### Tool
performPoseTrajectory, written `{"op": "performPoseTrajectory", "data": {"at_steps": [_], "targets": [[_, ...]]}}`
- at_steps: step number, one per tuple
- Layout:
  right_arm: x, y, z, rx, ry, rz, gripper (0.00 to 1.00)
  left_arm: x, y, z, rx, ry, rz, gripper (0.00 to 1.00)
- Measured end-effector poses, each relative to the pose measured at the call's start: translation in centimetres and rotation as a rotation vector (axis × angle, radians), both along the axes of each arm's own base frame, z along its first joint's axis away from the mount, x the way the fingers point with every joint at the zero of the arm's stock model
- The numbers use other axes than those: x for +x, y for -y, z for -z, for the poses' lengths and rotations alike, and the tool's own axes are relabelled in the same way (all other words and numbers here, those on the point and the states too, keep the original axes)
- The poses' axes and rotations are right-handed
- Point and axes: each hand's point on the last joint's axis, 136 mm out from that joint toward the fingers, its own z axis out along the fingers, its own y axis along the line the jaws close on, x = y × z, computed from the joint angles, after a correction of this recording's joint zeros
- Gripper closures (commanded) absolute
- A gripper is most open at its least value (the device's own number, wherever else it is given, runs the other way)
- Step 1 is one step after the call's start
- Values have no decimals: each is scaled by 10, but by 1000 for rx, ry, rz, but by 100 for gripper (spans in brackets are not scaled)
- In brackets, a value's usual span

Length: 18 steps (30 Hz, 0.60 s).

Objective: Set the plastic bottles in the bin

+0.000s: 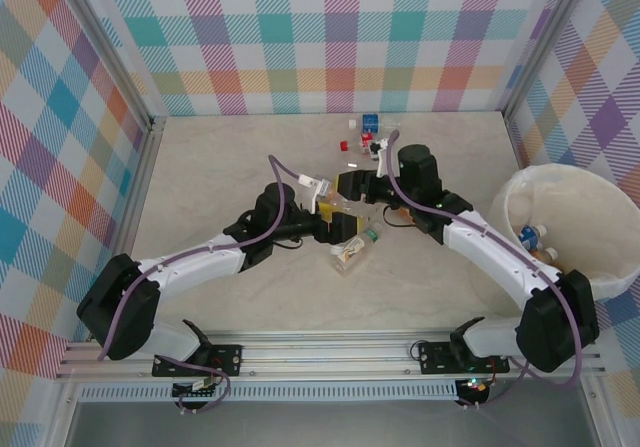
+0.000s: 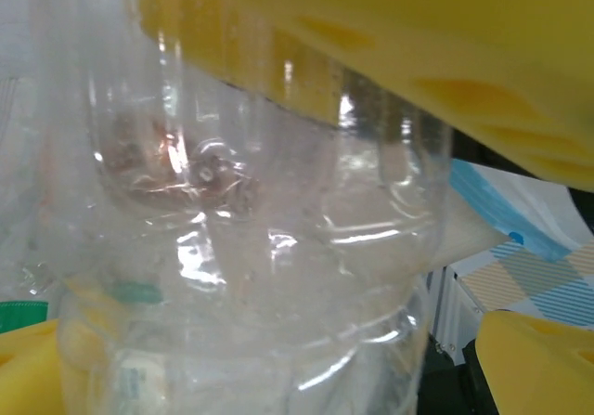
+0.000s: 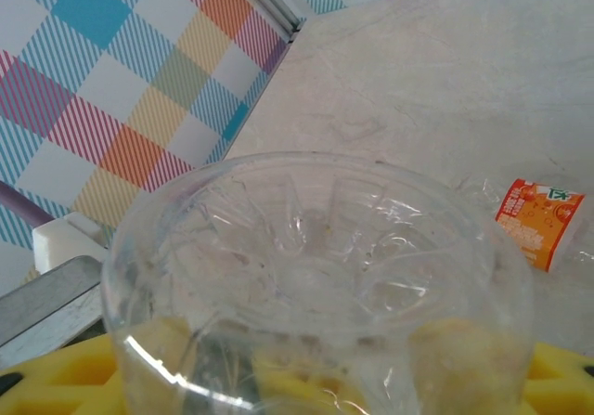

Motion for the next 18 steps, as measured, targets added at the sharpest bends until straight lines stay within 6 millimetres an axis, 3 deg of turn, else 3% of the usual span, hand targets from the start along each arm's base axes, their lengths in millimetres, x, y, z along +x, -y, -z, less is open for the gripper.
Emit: {"op": "performPoseTrajectory", "data": {"at_steps": [7, 12, 18], "targets": [[2, 11, -9, -25, 41, 55, 41, -1, -5, -1, -9, 18, -17, 0], [-1, 31, -15, -80, 71, 134, 42, -3, -23, 7, 7, 30, -92, 0], [-10, 59, -45, -147, 171, 218, 43, -2, -33, 17, 50, 41, -132, 0]]}}
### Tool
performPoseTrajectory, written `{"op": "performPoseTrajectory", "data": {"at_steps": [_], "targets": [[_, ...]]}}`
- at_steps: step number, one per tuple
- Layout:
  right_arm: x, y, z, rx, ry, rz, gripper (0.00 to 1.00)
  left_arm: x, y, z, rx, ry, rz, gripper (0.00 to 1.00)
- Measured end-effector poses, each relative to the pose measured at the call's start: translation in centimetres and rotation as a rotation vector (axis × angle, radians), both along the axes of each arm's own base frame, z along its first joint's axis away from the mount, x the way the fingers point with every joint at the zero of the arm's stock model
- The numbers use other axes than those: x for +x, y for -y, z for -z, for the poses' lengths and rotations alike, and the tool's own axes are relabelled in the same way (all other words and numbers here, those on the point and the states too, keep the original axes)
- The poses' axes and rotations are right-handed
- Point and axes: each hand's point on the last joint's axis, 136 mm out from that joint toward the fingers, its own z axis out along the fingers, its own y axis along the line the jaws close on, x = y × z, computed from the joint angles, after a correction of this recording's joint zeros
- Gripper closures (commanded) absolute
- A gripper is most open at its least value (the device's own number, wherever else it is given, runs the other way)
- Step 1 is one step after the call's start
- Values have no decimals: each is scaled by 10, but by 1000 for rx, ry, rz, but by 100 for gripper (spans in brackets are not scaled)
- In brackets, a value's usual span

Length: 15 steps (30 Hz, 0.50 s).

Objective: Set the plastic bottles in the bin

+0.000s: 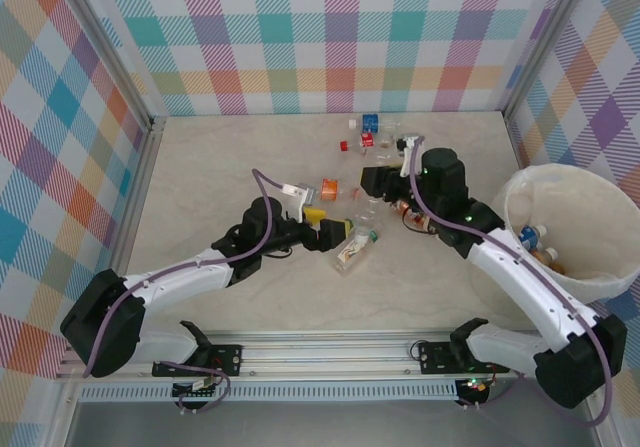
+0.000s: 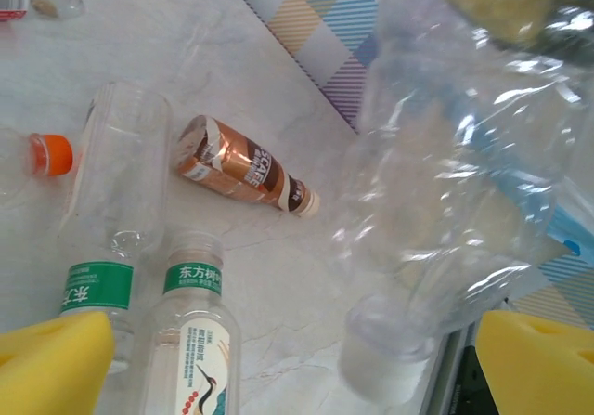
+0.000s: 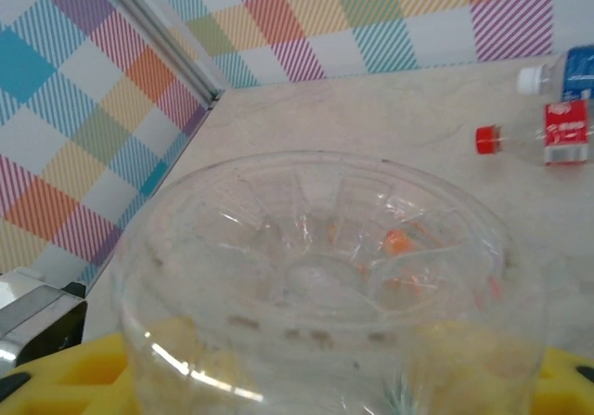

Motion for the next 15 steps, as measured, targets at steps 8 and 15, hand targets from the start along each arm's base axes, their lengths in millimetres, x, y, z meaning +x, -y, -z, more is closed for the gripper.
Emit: {"op": "performPoseTrajectory", "data": {"at_steps": [8, 15], "targets": [[-22, 54, -75, -97, 193, 164, 44, 7, -10, 16, 69, -19, -63, 0], [-42, 114, -104, -248, 277, 373, 45, 11, -12, 20, 82, -20, -87, 0]]}}
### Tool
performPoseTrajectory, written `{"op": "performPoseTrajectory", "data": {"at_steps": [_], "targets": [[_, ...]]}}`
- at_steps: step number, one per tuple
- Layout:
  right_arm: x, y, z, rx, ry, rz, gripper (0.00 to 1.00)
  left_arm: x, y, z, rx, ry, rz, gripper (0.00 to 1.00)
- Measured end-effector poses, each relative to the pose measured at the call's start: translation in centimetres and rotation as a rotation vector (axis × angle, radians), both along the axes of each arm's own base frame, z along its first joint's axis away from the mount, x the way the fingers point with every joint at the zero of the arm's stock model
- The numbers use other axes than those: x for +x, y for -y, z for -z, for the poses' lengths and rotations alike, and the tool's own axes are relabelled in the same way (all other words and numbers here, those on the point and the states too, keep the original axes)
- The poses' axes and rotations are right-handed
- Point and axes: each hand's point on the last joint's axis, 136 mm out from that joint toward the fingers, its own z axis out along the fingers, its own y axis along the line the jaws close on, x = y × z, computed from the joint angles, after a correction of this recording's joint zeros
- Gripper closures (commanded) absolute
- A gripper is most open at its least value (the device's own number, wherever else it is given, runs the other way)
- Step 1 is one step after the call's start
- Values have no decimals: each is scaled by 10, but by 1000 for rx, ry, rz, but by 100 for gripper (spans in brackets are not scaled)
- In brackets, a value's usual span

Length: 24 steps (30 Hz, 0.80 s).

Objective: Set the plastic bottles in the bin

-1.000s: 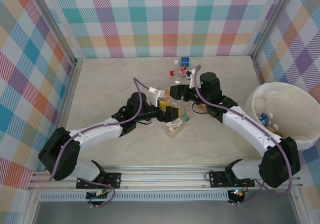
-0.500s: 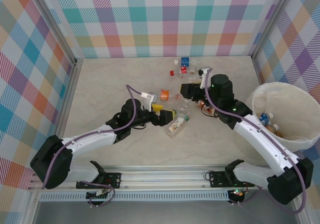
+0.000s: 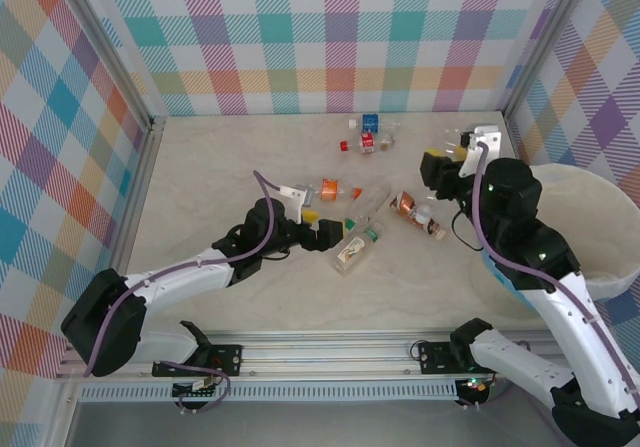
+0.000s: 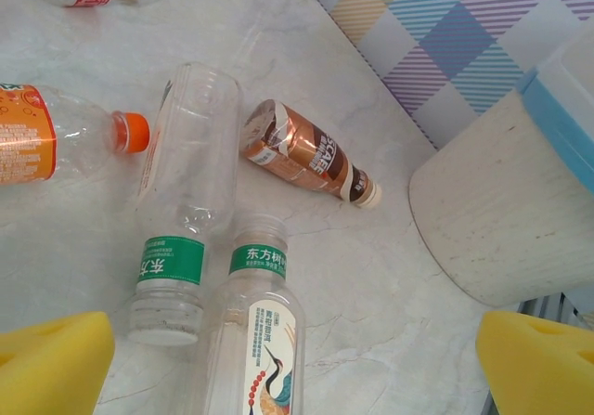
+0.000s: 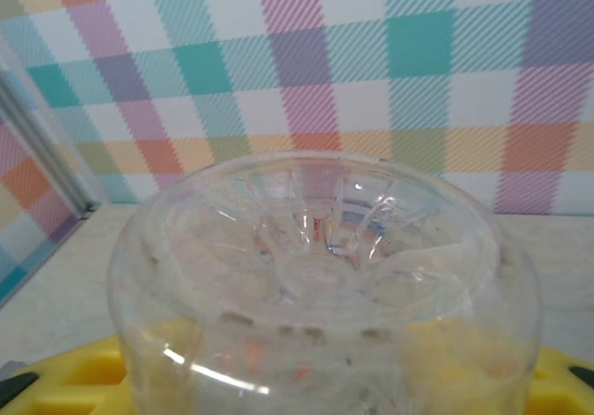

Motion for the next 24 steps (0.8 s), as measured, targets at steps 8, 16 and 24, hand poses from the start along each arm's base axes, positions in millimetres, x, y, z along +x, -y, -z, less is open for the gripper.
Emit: {"op": "performPoseTrajectory", "data": {"at_steps": [8, 16, 24], "targets": [[-11, 61, -26, -223, 81, 269, 45, -4, 11, 21, 45, -38, 71, 0], [-37, 108, -71, -365, 207, 479, 45, -5, 22, 46, 134, -107, 127, 0], [-57, 147, -86, -487, 223, 669, 43, -31, 41, 59, 254, -94, 211, 0]]}}
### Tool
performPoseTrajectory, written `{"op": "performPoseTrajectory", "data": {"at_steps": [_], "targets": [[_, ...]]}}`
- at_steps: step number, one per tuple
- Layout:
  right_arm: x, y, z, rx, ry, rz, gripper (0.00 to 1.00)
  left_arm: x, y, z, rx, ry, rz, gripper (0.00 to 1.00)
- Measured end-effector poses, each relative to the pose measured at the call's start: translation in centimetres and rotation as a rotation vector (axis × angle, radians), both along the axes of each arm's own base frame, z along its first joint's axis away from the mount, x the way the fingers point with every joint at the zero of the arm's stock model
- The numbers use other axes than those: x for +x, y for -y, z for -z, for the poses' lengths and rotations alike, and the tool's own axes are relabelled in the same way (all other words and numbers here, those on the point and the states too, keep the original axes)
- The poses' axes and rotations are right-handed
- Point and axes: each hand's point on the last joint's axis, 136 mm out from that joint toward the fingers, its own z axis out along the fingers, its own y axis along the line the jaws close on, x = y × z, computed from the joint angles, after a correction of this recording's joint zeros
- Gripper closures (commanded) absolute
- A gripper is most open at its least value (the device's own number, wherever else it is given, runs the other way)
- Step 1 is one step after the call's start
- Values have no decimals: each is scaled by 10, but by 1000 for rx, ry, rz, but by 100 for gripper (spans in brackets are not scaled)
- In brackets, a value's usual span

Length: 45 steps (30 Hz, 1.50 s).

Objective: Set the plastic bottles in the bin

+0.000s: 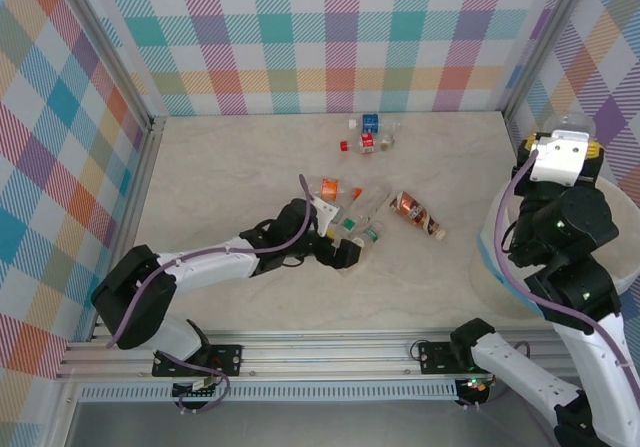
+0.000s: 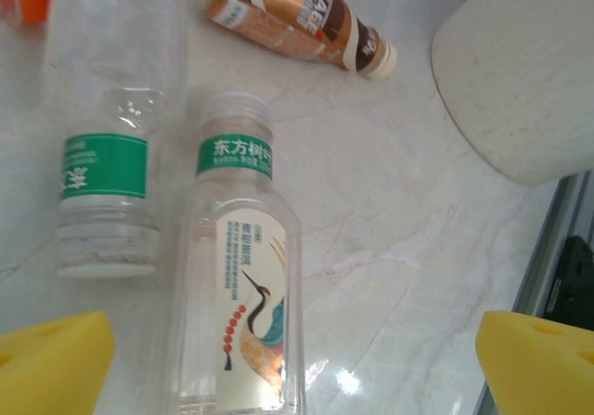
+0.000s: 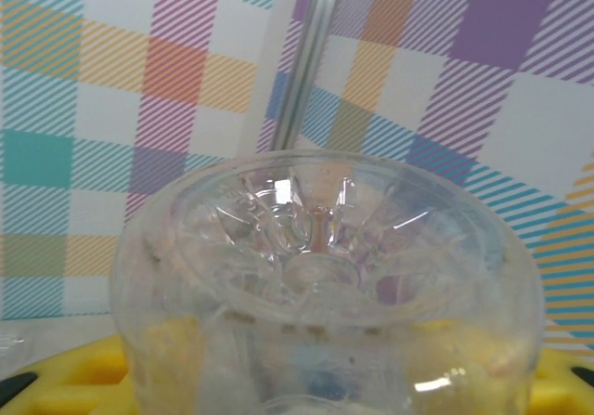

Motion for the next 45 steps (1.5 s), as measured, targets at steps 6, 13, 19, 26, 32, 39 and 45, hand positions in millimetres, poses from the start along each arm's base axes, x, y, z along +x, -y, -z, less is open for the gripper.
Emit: {"op": "performPoseTrajectory", "data": {"at_steps": [6, 13, 19, 26, 32, 39, 45], "targets": [[13, 44, 34, -46, -151, 272, 19, -2, -3, 17, 126, 26, -35, 0], [46, 55, 88, -45, -378, 378, 0, 13, -22, 21, 174, 45, -183, 0], [71, 17, 99, -45, -460, 252, 0, 27, -50, 18, 174, 51, -353, 0], [113, -78, 129, -62, -614, -104, 0, 49, -103, 19, 123, 15, -609, 0], [141, -143, 236, -4, -930, -360, 0, 50, -123, 22, 96, -12, -693, 0], [139, -172, 350, 149, -1272, -515, 2, 50, -126, 15, 71, -9, -706, 0], [146, -161, 398, 260, -1400, -498, 6, 51, -132, 17, 69, -16, -731, 0]]}}
